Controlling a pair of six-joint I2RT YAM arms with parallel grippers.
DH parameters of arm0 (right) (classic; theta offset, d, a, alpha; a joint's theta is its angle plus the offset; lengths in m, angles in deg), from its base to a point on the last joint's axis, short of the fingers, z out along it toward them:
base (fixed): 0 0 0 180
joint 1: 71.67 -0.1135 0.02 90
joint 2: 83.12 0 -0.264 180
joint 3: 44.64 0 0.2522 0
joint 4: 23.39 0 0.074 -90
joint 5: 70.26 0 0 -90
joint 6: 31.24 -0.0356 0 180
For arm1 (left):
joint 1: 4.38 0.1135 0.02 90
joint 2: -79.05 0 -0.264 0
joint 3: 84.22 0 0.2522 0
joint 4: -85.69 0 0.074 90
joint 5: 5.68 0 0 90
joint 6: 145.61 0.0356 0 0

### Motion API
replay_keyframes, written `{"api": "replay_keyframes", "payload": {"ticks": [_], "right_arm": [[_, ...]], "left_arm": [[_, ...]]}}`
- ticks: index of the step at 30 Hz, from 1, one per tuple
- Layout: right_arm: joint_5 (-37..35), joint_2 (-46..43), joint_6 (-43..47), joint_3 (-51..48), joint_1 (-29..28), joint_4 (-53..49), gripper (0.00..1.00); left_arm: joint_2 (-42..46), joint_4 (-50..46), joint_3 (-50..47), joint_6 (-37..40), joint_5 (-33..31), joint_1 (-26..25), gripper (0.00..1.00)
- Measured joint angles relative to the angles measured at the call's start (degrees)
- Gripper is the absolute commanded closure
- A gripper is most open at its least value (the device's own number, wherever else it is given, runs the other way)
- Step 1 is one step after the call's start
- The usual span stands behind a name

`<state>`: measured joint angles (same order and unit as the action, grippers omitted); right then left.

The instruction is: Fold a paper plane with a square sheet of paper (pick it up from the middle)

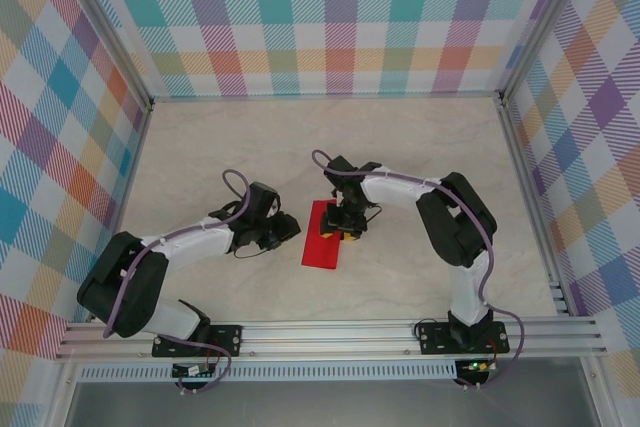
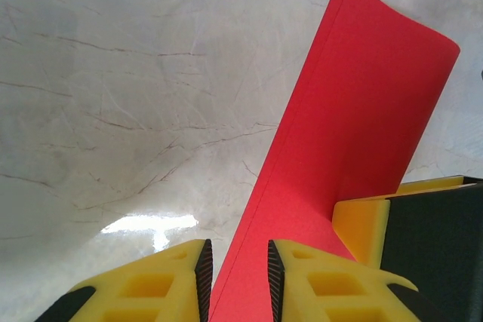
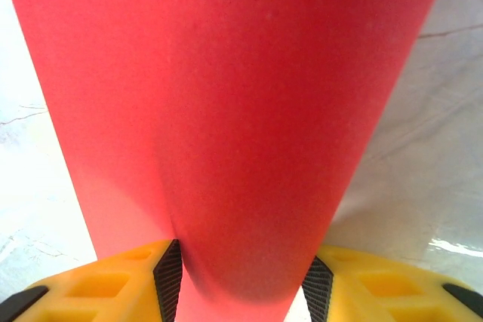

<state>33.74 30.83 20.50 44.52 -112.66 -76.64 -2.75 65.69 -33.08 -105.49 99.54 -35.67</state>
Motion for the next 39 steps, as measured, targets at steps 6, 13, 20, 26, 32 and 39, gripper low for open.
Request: {"api": "replay_keyframes", "payload": {"ticks": [6,13,20,26,32,39], "right_arm": [[-0.02,0.76,-0.02,1.07,-0.02,-1.20,0.50],[-0.57,1.55,0.17,2.34,-0.39,-2.51,0.49],[-0.68,2.34,0.17,3.23,-0.44,-3.52,0.48],[-0.87,2.78,0.15,3.80,-0.50,-4.15,0.48],[-1.16,3.28,0.13,4.44,-0.66,-4.83,0.48],[-1.33,3.76,-0.07,4.98,-0.70,-5.53,0.48]], "left_arm": [[-1.11,0.63,0.00,0.04,0.81,0.00,0.73],[-1.29,0.61,0.00,0.63,0.79,0.00,0.73],[-1.31,0.61,0.00,1.29,0.79,0.00,0.74],[-1.64,0.68,0.00,1.31,1.27,0.00,0.74],[-2.14,0.98,0.00,1.33,1.88,0.00,0.75],[-2.23,1.97,0.00,1.33,2.54,0.00,0.76]]}}
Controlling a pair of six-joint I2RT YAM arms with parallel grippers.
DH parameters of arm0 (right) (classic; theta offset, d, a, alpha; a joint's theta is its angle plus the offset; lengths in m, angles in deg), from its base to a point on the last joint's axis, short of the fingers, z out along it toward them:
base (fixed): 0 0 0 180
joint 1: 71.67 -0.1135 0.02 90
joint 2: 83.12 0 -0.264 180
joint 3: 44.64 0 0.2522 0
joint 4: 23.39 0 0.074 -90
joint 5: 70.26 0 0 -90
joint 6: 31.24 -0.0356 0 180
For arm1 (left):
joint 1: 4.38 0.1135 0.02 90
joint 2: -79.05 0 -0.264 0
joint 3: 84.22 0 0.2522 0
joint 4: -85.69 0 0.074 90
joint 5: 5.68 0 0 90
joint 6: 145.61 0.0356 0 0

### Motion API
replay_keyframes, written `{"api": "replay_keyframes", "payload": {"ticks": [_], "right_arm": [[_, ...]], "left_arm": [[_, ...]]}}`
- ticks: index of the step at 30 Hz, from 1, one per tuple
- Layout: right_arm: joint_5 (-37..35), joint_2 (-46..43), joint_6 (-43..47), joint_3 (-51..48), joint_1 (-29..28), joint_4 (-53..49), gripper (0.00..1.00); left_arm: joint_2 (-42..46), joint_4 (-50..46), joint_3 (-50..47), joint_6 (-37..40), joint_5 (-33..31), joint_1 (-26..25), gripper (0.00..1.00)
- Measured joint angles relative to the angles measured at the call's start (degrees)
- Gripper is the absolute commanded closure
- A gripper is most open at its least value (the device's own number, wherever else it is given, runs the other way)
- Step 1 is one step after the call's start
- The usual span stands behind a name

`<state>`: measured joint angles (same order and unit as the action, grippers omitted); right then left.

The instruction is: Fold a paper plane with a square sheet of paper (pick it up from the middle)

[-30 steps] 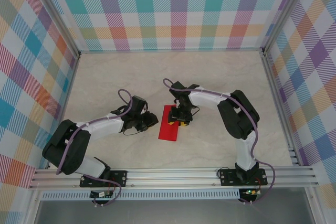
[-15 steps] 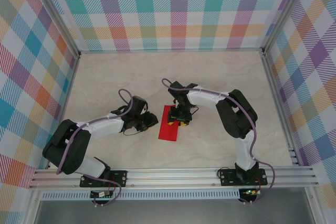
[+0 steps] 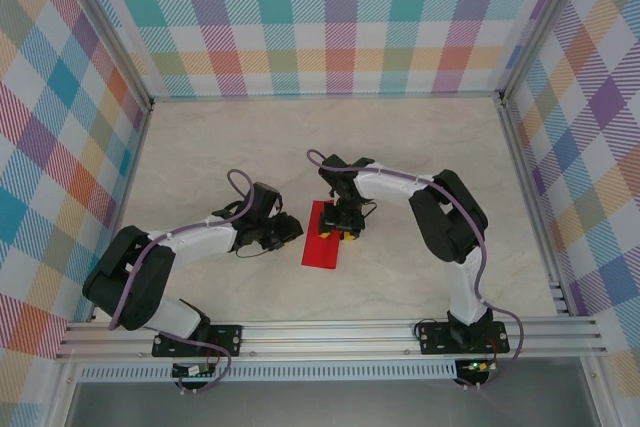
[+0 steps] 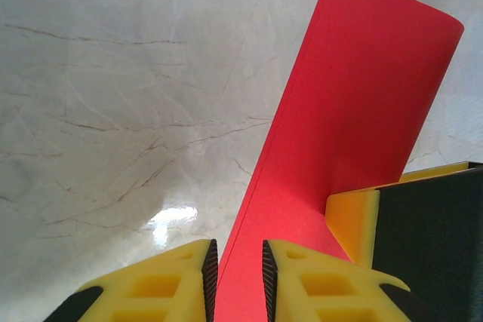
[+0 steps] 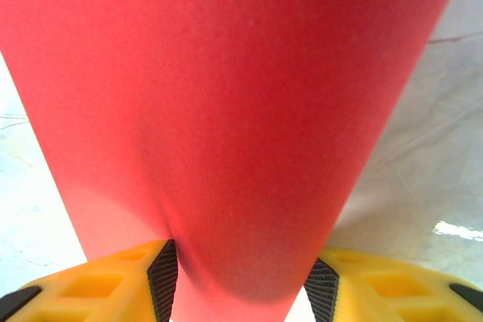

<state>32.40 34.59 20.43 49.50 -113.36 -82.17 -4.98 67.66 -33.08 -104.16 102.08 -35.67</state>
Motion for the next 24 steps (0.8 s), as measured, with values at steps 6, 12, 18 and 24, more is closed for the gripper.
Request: {"api": "replay_keyframes", "payload": {"ticks": [6,12,18,24], "right_arm": [[-0.02,0.37,0.00,0.11,-0.02,-0.20,0.48],[-0.04,0.72,-0.04,0.26,-0.02,-0.74,0.49],[-0.22,0.74,-0.15,0.24,-0.02,-0.92,0.50],[-0.22,0.74,-0.15,0.22,-0.02,-0.92,0.49]], "left_arm": [[-1.29,0.42,0.00,0.00,1.38,0.00,0.80],[-2.32,2.38,0.00,-0.02,3.41,0.00,0.84],[-2.60,2.97,0.07,0.00,3.85,0.00,0.84],[-2.62,2.95,0.07,-0.02,3.85,0.00,0.85]]}}
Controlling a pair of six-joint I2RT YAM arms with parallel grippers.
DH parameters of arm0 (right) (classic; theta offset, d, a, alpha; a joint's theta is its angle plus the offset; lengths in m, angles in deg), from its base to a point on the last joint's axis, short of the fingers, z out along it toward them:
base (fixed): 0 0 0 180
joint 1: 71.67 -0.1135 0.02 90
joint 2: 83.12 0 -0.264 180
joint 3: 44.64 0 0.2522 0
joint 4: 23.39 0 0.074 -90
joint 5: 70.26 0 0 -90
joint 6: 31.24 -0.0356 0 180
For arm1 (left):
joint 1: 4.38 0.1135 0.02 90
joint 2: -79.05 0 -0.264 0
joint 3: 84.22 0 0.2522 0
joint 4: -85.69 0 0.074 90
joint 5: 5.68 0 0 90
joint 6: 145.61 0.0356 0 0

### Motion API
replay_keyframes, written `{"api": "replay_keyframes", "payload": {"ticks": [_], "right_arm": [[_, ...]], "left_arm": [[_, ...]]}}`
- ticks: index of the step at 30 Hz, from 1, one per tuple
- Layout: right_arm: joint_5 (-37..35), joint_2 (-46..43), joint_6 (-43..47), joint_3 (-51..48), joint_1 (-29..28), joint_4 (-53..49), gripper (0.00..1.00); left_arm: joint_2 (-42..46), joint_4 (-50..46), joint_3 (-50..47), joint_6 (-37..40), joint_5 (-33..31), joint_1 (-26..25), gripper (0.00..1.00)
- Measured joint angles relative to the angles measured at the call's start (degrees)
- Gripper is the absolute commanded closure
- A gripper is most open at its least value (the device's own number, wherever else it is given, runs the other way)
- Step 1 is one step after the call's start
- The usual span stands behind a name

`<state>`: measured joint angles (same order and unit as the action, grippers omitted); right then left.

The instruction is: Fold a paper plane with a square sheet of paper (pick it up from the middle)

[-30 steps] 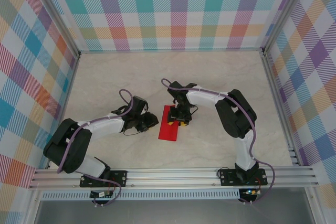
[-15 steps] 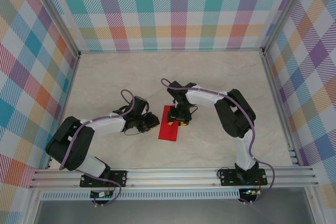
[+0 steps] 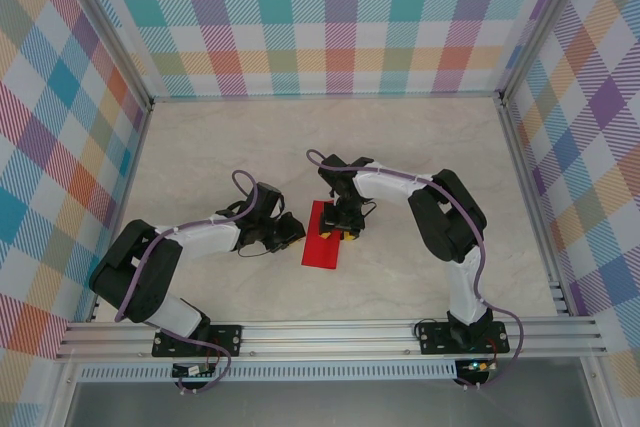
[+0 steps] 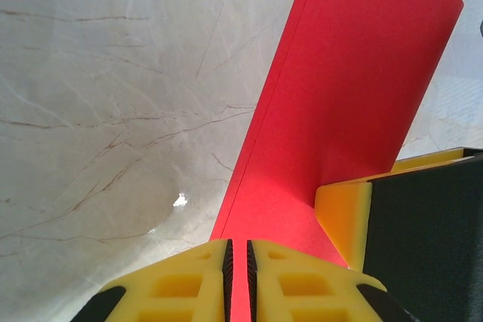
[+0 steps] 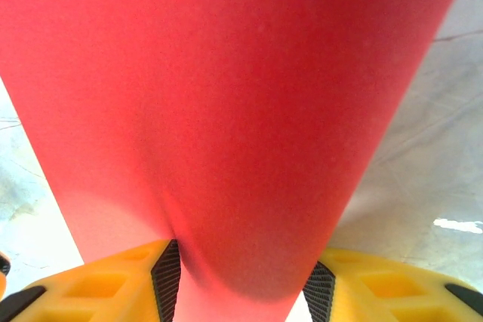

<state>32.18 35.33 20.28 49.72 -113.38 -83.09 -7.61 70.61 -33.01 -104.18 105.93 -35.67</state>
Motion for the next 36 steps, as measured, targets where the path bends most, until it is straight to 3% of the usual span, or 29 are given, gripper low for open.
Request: {"api": "replay_keyframes", "payload": {"ticks": [36], "right_arm": [[0.17,0.66,-0.07,0.79,-0.04,-0.61,0.46]], "left_arm": [[-6.99,3.43,2.16,0.00,4.50,-1.31,0.92]]}}
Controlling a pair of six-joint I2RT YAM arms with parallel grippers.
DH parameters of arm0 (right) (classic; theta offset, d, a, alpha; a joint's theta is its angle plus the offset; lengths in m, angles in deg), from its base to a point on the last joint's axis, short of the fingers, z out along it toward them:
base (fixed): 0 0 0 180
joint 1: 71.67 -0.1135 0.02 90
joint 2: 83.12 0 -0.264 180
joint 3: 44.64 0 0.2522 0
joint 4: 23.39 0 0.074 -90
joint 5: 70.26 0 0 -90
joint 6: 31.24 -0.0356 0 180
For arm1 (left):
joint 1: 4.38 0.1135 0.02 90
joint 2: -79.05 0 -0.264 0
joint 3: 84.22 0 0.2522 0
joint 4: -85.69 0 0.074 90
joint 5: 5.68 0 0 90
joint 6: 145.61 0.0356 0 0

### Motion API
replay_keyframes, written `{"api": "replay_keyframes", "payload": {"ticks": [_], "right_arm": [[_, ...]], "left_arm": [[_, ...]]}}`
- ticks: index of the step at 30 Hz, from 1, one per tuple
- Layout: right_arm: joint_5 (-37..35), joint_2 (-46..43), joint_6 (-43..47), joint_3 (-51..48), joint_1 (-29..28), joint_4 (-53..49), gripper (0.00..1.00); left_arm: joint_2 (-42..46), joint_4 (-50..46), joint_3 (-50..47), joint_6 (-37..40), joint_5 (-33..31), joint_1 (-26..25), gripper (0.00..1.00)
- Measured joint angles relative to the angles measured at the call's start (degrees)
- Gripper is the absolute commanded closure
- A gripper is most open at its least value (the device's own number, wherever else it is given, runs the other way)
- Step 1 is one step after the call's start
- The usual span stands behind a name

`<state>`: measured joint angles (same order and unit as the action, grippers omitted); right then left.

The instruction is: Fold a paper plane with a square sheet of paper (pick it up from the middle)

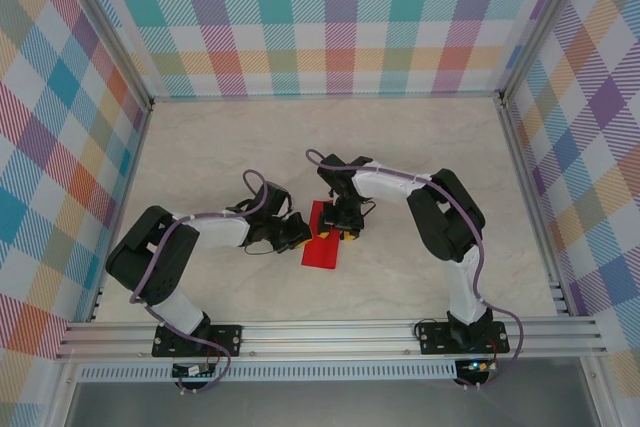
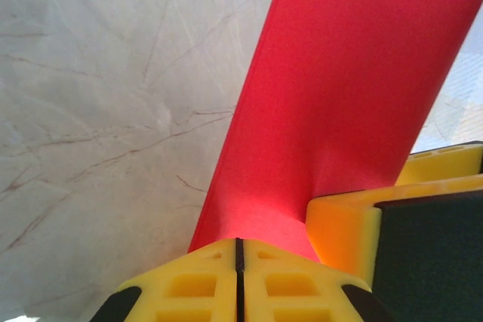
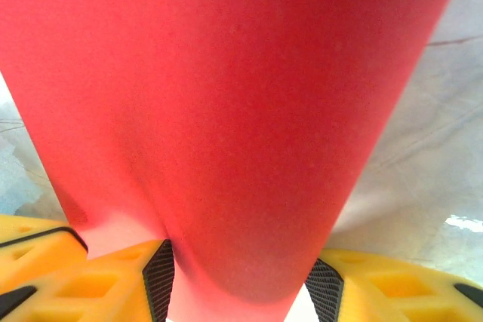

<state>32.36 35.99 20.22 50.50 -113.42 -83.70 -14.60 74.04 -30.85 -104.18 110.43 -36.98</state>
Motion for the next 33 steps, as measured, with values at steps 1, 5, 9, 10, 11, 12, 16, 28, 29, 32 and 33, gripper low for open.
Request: {"api": "replay_keyframes", "payload": {"ticks": [1,5,9,10,11,12,16,28,29,32,33], "right_arm": [[0.00,0.00,0.00,0.00,0.00,0.00,0.46],[0.00,0.00,-0.02,0.00,0.00,0.00,0.46],[0.00,0.00,-0.15,0.00,0.00,0.00,0.46],[0.02,-0.02,-0.17,0.00,0.00,0.00,0.46],[0.02,-0.09,-0.20,0.00,0.00,0.02,0.46],[0.02,-0.22,-0.24,-0.02,0.00,0.07,0.46],[-0.02,-2.51,-0.70,-1.27,-0.15,2.08,0.44],[-4.68,-17.46,-3.21,-13.53,-0.98,12.59,0.39],[-4.48,-19.04,-3.21,-14.21,-0.94,13.90,0.43],[-2.54,-21.22,-3.98,-15.43,-0.90,18.86,0.56],[-1.60,-21.29,-4.26,-15.93,-0.90,21.09,0.62]], "left_arm": [[-0.35,0.00,0.02,0.00,0.00,0.00,0.92],[-1.01,-0.07,0.35,0.02,-0.11,-0.02,0.92],[-1.11,-0.87,0.72,0.33,-0.57,-0.17,0.94],[-1.11,-1.09,0.81,0.44,-0.83,-0.26,0.94],[-1.11,-1.44,0.98,0.59,-1.05,-0.31,0.94],[-1.11,-1.79,1.14,0.70,-1.20,-0.33,0.94],[-1.14,-2.58,1.49,1.51,-1.79,-0.57,0.96],[-1.14,-3.63,2.01,1.92,-2.71,-0.66,0.98],[-1.14,-3.72,2.05,1.92,-2.80,-0.66,0.98],[-1.14,-4.15,2.27,1.92,-3.15,-0.74,0.98],[-1.14,-4.33,2.34,1.92,-3.21,-0.76,0.98]]}}
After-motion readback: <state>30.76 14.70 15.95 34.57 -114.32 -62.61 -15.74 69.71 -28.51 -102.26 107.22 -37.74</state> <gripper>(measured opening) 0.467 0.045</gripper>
